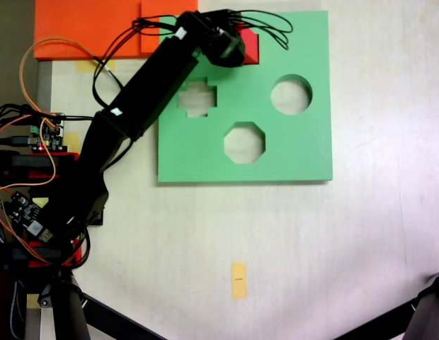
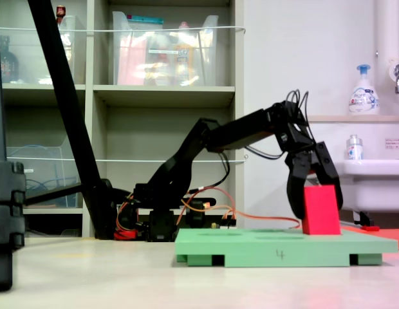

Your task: Put the square block into the corresponding hole

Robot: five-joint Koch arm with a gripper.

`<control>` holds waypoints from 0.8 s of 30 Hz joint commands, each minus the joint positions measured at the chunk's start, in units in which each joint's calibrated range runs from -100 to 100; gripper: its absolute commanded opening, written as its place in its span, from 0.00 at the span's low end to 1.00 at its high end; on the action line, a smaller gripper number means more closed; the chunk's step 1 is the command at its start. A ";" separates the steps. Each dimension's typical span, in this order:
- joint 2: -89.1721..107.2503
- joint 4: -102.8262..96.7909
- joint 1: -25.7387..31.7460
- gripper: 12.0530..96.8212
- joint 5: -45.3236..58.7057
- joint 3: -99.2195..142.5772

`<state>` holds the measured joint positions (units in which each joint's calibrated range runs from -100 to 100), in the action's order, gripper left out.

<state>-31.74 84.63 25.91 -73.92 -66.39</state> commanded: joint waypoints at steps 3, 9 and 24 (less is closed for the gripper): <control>0.03 -4.47 0.44 0.21 0.29 -4.00; -3.46 -6.30 0.49 0.25 0.34 -4.10; -6.81 -10.92 0.29 0.99 0.44 -4.10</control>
<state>-40.90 76.70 25.96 -73.63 -67.66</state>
